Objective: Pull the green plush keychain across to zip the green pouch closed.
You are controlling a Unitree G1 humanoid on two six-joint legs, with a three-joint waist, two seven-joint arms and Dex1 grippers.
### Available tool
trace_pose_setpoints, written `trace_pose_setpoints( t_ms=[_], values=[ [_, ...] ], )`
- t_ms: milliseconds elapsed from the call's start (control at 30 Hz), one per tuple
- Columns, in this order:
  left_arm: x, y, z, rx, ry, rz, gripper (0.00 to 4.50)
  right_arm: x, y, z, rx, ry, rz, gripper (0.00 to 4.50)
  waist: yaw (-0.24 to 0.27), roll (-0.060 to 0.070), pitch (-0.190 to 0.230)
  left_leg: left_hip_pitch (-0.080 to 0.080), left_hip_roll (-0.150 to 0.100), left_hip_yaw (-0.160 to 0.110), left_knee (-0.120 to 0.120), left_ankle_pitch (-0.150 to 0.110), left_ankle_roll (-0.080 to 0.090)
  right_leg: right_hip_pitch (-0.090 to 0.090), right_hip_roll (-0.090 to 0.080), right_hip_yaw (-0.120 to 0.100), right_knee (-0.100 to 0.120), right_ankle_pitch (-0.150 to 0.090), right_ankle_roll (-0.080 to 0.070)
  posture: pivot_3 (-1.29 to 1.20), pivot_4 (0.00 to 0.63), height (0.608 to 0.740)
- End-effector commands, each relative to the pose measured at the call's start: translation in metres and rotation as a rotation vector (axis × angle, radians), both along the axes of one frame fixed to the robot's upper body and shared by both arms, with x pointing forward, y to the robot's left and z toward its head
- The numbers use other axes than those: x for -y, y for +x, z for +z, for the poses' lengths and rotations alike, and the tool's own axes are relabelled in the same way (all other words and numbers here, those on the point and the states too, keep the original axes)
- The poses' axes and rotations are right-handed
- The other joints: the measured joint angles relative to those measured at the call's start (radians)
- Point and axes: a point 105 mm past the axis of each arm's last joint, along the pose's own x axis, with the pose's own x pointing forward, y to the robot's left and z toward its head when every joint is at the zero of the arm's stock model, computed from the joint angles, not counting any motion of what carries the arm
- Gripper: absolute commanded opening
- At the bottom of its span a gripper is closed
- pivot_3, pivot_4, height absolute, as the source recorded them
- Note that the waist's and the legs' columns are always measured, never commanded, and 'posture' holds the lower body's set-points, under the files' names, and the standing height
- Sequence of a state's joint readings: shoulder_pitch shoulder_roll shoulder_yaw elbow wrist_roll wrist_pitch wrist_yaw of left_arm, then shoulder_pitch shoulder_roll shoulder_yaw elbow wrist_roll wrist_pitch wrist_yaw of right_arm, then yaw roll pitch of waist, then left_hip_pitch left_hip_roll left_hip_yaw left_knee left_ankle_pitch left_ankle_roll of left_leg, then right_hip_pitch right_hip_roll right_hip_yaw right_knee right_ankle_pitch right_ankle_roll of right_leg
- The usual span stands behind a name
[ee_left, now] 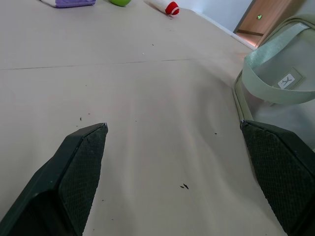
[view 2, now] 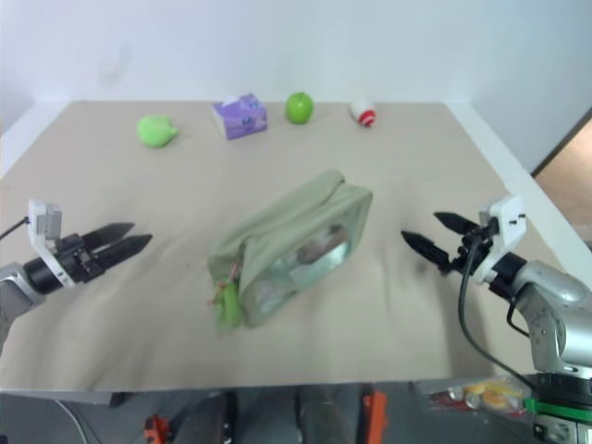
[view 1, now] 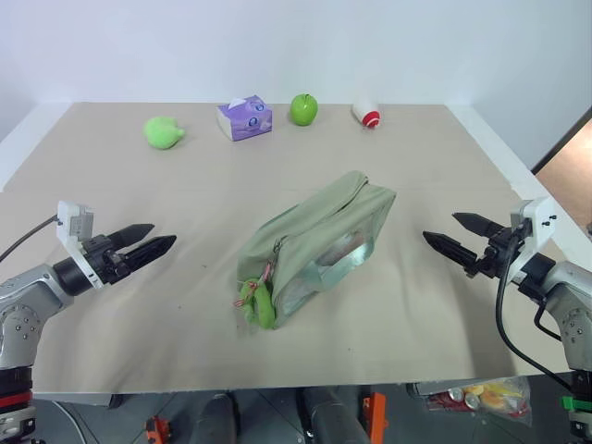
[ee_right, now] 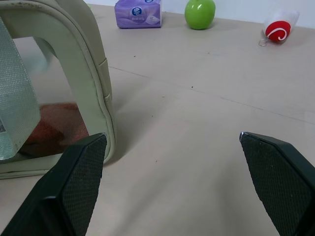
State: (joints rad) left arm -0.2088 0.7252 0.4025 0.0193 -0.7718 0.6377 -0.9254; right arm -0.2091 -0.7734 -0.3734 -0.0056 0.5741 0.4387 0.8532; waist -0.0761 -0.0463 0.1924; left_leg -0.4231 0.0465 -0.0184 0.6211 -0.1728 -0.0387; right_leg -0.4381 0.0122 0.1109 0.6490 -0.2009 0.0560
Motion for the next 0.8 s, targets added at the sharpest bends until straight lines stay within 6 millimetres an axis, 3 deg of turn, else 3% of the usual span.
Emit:
trace_pose_setpoints(
  t_ms=[33,167,267,400,633,800],
  values=[
    [-0.002,-0.001,0.019,0.062,0.012,-0.020,4.49,0.007,0.000,0.026,0.066,-0.068,-0.013,4.47,0.000,0.000,0.000,0.000,0.000,0.000,0.000,0.000,0.000,0.000,0.000,0.000,0.000,0.000,0.000,0.00,0.150,0.740],
    [0.014,-0.001,0.062,0.166,-0.013,-0.134,4.49,0.006,0.006,0.081,0.177,-0.159,0.031,4.47,0.000,0.003,0.002,-0.001,0.000,0.001,0.002,0.000,0.000,-0.001,0.000,0.000,0.001,0.001,0.000,0.00,0.150,0.740],
    [0.025,-0.002,0.080,0.190,-0.008,-0.204,4.49,-0.003,0.009,0.112,0.256,-0.209,0.085,4.47,-0.001,0.003,0.002,0.000,0.000,0.001,0.004,0.000,0.000,0.000,0.000,0.000,0.001,0.002,0.000,0.00,0.150,0.740],
    [0.045,-0.007,0.109,0.278,0.051,-0.331,4.49,-0.040,0.007,0.153,0.362,-0.344,0.269,4.47,-0.006,0.003,0.001,0.001,0.000,0.002,0.001,0.000,0.000,0.000,0.000,0.000,0.001,0.002,0.000,0.00,0.150,0.740],
    [0.072,-0.020,0.121,0.303,0.104,-0.524,4.49,-0.115,-0.010,0.150,0.400,-0.575,0.691,4.47,-0.006,0.004,0.002,-0.001,0.001,0.002,-0.002,-0.001,-0.001,-0.004,0.000,0.000,0.001,-0.001,-0.001,0.00,0.150,0.740],
    [0.080,-0.025,0.121,0.290,0.125,-0.580,4.49,-0.142,-0.031,0.147,0.403,-0.690,0.942,4.47,-0.002,0.005,0.003,-0.002,0.001,0.001,-0.002,-0.001,-0.001,-0.004,0.000,-0.001,0.002,-0.001,0.002,0.00,0.150,0.740]
  ],
)
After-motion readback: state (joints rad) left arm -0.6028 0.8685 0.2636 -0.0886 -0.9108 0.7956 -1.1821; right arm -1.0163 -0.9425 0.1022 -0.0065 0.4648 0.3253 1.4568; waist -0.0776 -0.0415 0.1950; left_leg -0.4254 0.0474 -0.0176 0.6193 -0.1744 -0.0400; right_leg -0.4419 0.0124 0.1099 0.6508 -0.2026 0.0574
